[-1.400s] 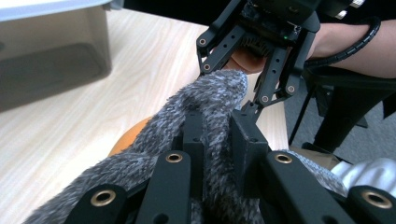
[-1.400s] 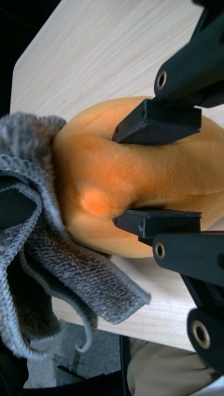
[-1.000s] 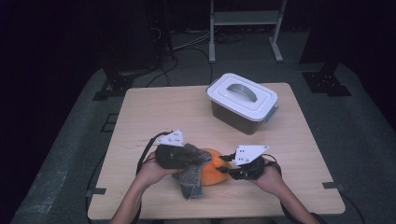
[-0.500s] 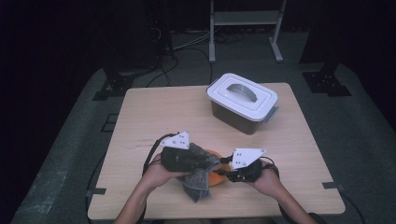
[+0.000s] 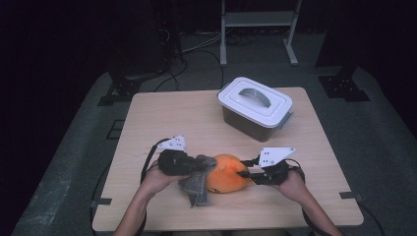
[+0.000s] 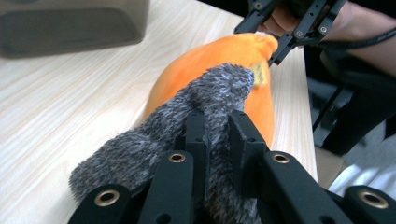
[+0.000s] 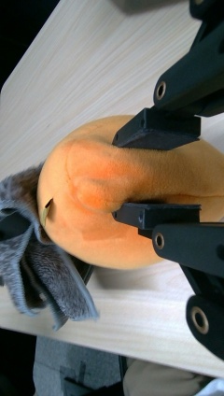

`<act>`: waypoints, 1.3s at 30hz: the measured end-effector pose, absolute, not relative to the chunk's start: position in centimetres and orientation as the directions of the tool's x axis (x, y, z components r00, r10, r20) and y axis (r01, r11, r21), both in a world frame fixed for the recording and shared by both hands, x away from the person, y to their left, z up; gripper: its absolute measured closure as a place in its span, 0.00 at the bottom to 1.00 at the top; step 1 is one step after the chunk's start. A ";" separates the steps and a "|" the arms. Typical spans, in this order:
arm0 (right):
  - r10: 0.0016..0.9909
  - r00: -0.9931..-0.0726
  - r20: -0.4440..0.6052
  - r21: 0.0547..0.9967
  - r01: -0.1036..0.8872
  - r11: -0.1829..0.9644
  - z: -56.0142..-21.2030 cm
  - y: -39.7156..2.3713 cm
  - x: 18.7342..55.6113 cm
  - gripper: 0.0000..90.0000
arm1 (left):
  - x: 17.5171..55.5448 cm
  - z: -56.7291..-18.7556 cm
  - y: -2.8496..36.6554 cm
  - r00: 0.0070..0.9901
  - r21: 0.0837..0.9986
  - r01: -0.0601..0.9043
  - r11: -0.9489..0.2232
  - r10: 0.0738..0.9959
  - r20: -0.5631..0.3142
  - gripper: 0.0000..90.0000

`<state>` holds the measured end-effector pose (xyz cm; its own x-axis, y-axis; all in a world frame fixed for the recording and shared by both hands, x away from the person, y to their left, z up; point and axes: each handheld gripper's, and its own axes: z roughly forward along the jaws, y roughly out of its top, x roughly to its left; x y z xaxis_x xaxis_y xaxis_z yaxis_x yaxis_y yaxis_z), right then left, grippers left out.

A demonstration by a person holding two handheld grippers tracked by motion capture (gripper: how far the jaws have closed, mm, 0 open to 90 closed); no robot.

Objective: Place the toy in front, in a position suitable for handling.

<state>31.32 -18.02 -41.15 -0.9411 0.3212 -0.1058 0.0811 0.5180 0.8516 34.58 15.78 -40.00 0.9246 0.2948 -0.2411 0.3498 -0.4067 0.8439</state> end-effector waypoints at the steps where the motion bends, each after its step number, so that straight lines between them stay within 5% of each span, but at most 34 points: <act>1: 0.321 -0.941 -0.106 0.852 0.081 0.518 -41.2 -18.0 31.3 0.72 | 34.6 -40.0 15.8 0.925 0.844 0.350 -0.407 0.295 -0.241 0.88; 8: 0.324 -0.940 -0.104 0.854 0.082 0.513 -41.3 -18.1 31.5 0.70 | 34.9 -39.5 17.0 0.921 0.873 0.359 -0.330 0.277 -0.274 0.88; 16: 0.295 -0.946 -0.132 0.858 0.040 0.513 -41.1 -16.9 30.9 0.70 | 34.4 -39.7 14.4 0.939 0.867 0.330 -0.374 0.222 -0.261 0.88; 26: 0.250 -0.945 -0.211 0.844 -0.047 0.534 -40.6 -14.1 29.5 0.70 | 31.9 -37.0 10.9 0.976 0.863 0.201 -0.463 0.166 -0.138 0.88; 39: 0.288 -0.951 -0.114 0.862 0.049 0.505 -41.2 -16.5 30.8 0.66 | 34.4 -40.0 14.3 0.932 0.838 0.341 -0.426 0.270 -0.242 0.88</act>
